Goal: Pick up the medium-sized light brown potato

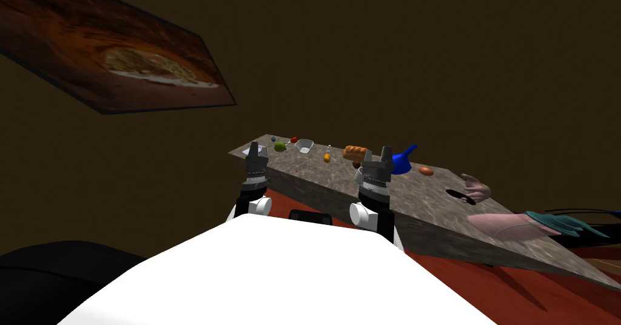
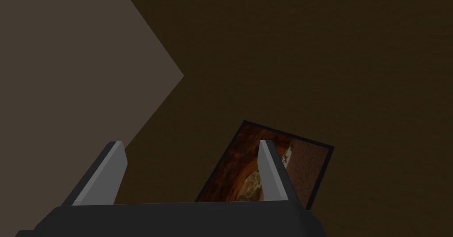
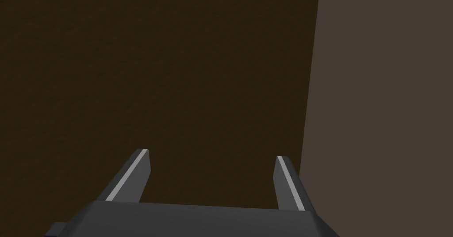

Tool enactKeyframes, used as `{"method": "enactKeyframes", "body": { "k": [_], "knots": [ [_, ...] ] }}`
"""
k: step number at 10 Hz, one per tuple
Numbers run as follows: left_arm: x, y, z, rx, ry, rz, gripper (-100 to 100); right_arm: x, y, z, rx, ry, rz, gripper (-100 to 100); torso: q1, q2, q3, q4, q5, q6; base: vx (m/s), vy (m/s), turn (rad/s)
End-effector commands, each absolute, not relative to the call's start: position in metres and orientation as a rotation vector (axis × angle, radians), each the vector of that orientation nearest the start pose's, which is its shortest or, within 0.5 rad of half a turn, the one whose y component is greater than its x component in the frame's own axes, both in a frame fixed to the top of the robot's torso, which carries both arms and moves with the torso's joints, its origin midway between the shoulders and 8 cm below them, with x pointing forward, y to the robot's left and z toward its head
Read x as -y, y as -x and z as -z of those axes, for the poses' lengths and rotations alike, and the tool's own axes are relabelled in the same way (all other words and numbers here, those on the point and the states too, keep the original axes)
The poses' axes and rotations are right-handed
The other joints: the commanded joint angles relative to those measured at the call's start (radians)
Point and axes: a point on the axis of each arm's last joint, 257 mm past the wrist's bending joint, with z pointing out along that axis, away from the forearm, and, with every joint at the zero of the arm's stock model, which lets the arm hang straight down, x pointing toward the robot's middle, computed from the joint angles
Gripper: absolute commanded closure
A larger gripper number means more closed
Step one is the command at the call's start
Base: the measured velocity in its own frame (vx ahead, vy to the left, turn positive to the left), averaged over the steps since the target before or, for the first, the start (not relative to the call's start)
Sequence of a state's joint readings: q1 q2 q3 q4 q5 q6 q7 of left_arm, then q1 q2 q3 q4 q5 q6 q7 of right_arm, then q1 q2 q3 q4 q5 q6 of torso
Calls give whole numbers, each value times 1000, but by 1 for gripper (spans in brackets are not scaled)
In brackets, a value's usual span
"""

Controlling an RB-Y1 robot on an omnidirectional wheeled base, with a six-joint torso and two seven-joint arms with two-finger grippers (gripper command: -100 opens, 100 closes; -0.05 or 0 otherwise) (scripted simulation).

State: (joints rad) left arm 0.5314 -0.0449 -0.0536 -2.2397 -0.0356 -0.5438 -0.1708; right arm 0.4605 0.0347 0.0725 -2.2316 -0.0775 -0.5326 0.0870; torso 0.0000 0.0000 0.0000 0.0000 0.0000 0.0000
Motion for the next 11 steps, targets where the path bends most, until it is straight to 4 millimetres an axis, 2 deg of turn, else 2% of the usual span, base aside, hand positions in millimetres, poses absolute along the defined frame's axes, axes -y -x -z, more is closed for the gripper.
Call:
{"method": "enactKeyframes", "body": {
  "k": [1,4,5,7,8,9,10,11],
  "knots": [
    [-265,-344,-5,-657,627,1159,0,263,-365,-9,-625,-683,-1328,-100,0,0,0,0,0,0,-34,30,77],
    [-265,-344,-5,-657,627,1159,0,267,-392,20,-778,-676,-1240,-100,4,2,1,0,1,0,-35,66,106],
    [-265,-344,-5,-657,627,1159,0,267,-392,21,-783,-675,-1239,-100,4,1,1,0,1,0,-5,47,35],
    [-265,-344,-5,-657,627,1159,0,276,-413,45,-897,-665,-1149,-100,3,0,0,0,1,0,-4,57,128],
    [-265,-344,-5,-657,627,1159,0,277,-415,49,-912,-673,-1144,-100,4,0,0,0,1,0,-4,52,53],
    [-265,-344,-5,-657,627,1159,0,285,-426,62,-972,-666,-1089,-100,3,0,0,0,1,0,0,48,95],
    [-265,-344,-5,-657,627,1159,0,285,-427,65,-981,-673,-1086,-100,3,0,0,0,1,0,-1,36,58],
    [-265,-344,-5,-657,627,1159,0,295,-438,78,-1040,-663,-1025,-100,2,0,0,0,1,0,6,61,134]
  ]
}}
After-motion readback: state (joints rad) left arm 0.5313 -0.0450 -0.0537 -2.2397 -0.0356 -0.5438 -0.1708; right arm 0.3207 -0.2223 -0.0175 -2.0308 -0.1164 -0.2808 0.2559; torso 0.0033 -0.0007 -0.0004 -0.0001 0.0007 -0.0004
